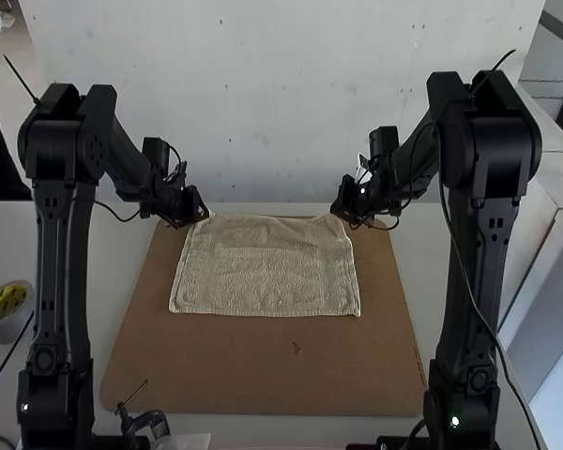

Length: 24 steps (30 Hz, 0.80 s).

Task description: Fold the towel.

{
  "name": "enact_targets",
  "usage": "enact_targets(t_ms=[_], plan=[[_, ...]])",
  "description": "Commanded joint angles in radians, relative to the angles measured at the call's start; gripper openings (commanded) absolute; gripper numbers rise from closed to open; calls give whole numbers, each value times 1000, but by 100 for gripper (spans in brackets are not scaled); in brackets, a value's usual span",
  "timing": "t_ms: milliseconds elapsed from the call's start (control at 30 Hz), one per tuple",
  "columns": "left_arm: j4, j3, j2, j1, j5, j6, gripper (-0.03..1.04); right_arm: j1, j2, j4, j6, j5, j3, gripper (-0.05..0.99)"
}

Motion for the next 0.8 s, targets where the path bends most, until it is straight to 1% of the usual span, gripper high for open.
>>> enact_targets(t_ms=[0, 67, 133, 233, 267, 333, 400, 433, 467, 500, 533, 767], plan=[[-11, -1, 32, 13, 38, -15, 24, -16, -30, 5, 8, -21, -7, 2], [-11, -5, 32, 14, 38, -1, 24, -15, -30, 5, 10, -23, -8, 2], [-11, -11, 31, 22, 38, -13, 24, -15, -30, 5, 10, -24, -10, 2], [0, -31, 25, 27, 36, -9, 24, -18, -36, 5, 16, -24, -16, 2], [47, -59, 20, 28, 36, -4, 24, -16, -42, 9, 16, -24, -21, 2], [196, -131, -14, 30, 36, -1, 24, -15, -49, 24, 20, -23, -33, 2], [253, -165, -34, 30, 36, 14, 24, -13, -65, 28, 25, -23, -41, 2], [268, -179, -41, 27, 35, 42, 24, -12, -68, 28, 27, -23, -42, 2], [276, -185, -54, 27, 35, 44, 23, -12, -71, 30, 27, -21, -44, 2], [276, -185, -61, 25, 46, 42, 12, -12, -72, 33, 25, -18, -45, 2], [276, -185, -66, 28, 52, 28, 0, -13, -76, 33, 25, -17, -45, 2], [277, -200, -109, 39, 50, 10, 2, -24, -122, 28, 27, -6, -59, 2]])
